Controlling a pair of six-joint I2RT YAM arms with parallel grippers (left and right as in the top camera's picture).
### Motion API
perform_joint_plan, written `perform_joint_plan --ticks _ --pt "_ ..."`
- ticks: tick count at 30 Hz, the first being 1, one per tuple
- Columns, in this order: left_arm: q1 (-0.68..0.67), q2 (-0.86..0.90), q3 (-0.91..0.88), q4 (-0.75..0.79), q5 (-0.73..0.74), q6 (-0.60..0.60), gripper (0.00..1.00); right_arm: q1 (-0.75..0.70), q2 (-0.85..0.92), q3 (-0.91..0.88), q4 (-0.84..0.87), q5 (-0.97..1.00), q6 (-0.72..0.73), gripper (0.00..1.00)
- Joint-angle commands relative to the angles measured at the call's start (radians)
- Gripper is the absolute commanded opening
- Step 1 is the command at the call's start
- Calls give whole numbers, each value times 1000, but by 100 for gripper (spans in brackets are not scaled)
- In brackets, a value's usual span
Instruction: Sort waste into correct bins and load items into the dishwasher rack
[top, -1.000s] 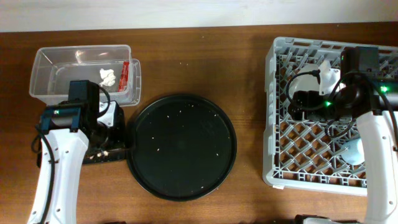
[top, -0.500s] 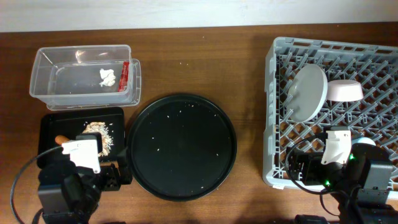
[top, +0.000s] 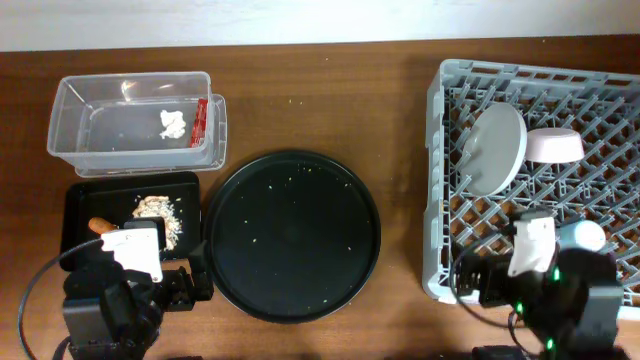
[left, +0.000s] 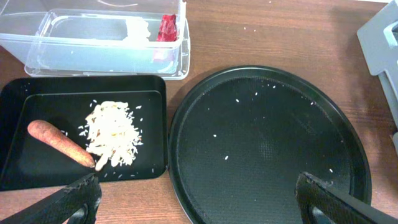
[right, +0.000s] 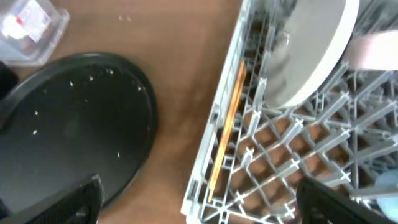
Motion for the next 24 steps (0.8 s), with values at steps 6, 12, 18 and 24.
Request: perform_joint_plan --ticks 6,12,18,24 --pt "4 -5 -7 0 -4 12 99 112 -465 -603 686 26 7 98" --pt "4 -5 -7 0 -4 12 99 112 -498 -855 1056 264 -5 98" --pt "4 -5 -7 0 -4 12 99 111 -497 -855 943 256 -34 98" --pt "4 -5 -7 0 -4 12 99 111 -497 -855 943 256 -34 98"
